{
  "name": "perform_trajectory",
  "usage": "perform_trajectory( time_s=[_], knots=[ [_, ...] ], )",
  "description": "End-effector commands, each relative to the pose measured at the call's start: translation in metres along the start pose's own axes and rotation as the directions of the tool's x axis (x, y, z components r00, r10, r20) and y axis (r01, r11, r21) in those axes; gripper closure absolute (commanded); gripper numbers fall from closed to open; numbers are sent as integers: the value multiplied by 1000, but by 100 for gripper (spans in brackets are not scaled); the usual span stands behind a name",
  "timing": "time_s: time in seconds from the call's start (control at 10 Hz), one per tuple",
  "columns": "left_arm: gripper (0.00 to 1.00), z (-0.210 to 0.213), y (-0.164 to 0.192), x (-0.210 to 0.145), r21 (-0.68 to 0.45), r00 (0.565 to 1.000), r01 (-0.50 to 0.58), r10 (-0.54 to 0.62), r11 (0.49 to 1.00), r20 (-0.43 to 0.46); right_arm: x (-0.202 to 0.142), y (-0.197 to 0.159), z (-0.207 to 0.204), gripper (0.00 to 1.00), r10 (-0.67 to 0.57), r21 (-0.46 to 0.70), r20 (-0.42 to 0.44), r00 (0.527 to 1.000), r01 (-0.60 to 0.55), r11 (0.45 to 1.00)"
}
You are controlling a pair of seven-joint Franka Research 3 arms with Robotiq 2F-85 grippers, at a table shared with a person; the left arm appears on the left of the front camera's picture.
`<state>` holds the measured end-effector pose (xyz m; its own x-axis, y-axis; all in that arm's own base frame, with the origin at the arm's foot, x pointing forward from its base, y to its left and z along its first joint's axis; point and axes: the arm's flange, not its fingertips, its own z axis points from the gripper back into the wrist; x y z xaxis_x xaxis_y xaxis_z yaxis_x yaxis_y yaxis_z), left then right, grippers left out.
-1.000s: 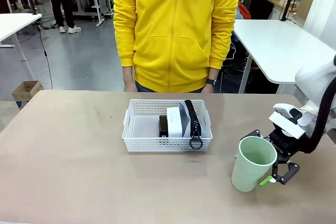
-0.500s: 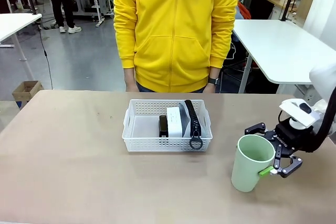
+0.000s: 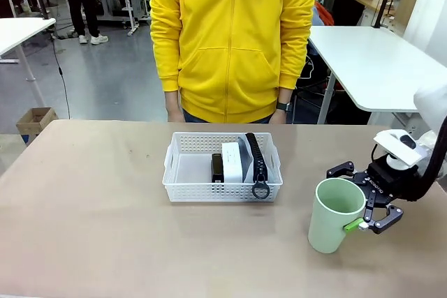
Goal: Efficiently arrange items inside the basket to fit them all.
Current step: Pick up the Reusable plastic cup and place it inside the Organizing basket.
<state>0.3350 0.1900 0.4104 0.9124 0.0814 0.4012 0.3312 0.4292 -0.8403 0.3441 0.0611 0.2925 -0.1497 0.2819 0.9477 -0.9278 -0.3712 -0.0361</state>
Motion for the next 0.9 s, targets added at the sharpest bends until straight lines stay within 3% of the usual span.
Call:
perform_trajectory(
  time_s=[0.0,0.1,0.2,0.3,0.4,0.5,0.6,0.8],
  knots=[
    [0,-2,-3,0,-5,1000,-11,11,1000,22,-51,9,-5,100,38,0,6,999,-38,999],
    [0,-2,-3,0,-5,1000,-11,11,1000,22,-51,9,-5,100,39,-6,9,999,-39,999],
    [0,-2,-3,0,-5,1000,-11,11,1000,22,-50,10,-4,64,35,-18,14,999,-35,999],
    [0,-2,-3,0,-5,1000,-11,11,1000,22,-46,13,0,64,33,-33,38,999,-32,999],
    [0,-2,-3,0,-5,1000,-11,11,1000,22,-32,19,9,100,5,-94,91,996,4,996],
    [0,-2,-3,0,-5,1000,-11,11,1000,22,-2,23,16,100,-78,-221,180,981,118,968],
    [0,-2,-3,0,-5,1000,-11,11,1000,22,31,23,20,100,-218,-355,322,921,330,875],
    [0,-2,-3,0,-5,1000,-11,11,1000,22,75,34,19,100,-270,-408,344,899,402,820]
  ],
)
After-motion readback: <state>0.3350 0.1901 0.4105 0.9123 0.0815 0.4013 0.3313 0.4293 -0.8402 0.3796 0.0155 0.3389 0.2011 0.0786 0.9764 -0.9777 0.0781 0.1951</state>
